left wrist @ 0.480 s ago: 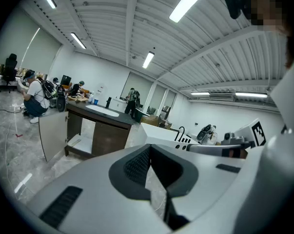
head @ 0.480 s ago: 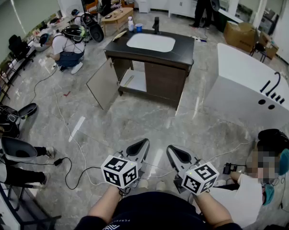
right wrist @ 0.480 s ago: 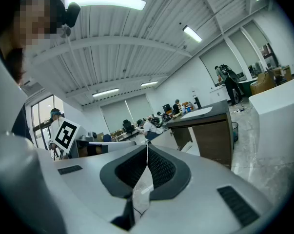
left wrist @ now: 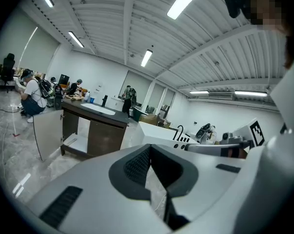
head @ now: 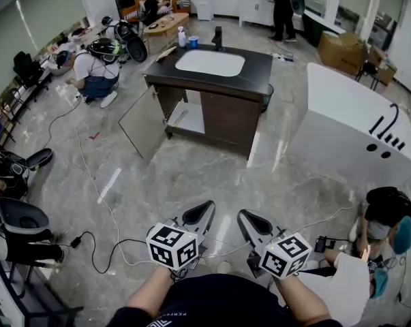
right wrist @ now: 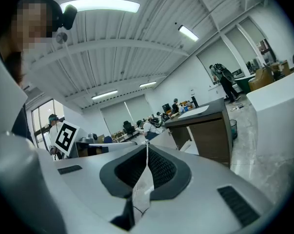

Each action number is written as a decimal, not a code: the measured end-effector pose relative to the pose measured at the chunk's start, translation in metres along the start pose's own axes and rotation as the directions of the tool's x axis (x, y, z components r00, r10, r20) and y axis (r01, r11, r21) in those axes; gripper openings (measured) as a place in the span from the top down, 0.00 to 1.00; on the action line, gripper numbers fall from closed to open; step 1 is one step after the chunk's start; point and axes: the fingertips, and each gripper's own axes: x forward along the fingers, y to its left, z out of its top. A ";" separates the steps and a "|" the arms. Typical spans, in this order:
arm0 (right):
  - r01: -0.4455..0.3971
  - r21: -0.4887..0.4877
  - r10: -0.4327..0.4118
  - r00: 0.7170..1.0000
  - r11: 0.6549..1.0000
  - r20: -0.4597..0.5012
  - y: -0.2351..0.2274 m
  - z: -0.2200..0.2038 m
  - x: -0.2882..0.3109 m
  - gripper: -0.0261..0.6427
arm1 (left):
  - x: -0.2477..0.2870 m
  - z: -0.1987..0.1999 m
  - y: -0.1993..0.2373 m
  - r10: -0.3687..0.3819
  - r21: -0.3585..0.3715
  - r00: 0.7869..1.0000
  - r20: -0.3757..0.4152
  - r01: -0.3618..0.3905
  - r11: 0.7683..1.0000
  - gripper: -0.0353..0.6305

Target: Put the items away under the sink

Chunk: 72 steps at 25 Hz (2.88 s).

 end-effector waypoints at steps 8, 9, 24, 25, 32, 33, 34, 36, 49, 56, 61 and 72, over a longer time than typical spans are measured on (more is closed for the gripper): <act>-0.014 0.009 0.014 1.000 1.000 -0.022 -0.020 -0.004 -0.001 0.90 | 0.011 -0.003 -0.003 0.019 -0.033 1.000 0.014 -0.018 0.999 0.94; -0.016 0.011 0.017 1.000 1.000 -0.024 -0.022 -0.004 0.000 0.90 | 0.012 -0.001 -0.001 0.026 -0.044 0.999 0.020 -0.025 0.999 0.94; -0.018 0.112 0.023 0.998 0.994 -0.050 -0.070 0.014 0.046 0.90 | 0.067 0.023 0.038 0.015 -0.050 1.000 -0.010 -0.015 0.999 0.94; -0.013 0.110 0.020 0.998 0.994 -0.055 -0.075 0.015 0.054 0.90 | 0.072 0.026 0.045 0.015 -0.056 1.000 -0.006 -0.015 0.998 0.94; -0.008 0.077 0.012 0.999 0.997 -0.049 -0.104 0.048 0.121 0.90 | 0.106 0.059 0.105 0.012 -0.070 1.000 -0.004 -0.012 0.997 0.94; -0.008 0.074 0.012 0.999 0.997 -0.053 -0.108 0.053 0.133 0.90 | 0.111 0.063 0.114 0.009 -0.072 1.000 -0.005 -0.009 0.997 0.94; -0.009 0.074 0.014 0.998 0.997 -0.057 -0.111 0.058 0.145 0.90 | 0.115 0.067 0.123 0.007 -0.073 1.000 -0.008 -0.008 0.997 0.94; -0.011 0.068 0.015 0.998 0.998 -0.062 -0.116 0.066 0.169 0.90 | 0.122 0.073 0.141 0.002 -0.078 1.000 -0.013 -0.003 0.997 0.94; -0.053 0.037 0.057 0.993 0.998 -0.107 -0.139 0.095 0.274 0.90 | 0.157 0.112 0.229 0.036 -0.132 0.999 0.010 -0.034 0.991 0.94; -0.061 0.006 0.061 0.993 0.998 -0.102 -0.170 0.123 0.323 0.90 | 0.186 0.139 0.265 0.069 -0.132 0.997 0.044 -0.062 0.989 0.94; -0.091 -0.031 0.086 0.989 0.995 -0.122 -0.200 0.145 0.356 0.90 | 0.223 0.161 0.297 0.102 -0.128 0.994 0.043 -0.096 0.987 0.94; -0.150 -0.033 0.144 0.981 0.988 -0.128 -0.275 0.203 0.437 0.90 | 0.319 0.225 0.355 0.112 -0.110 0.991 0.073 -0.104 0.989 0.94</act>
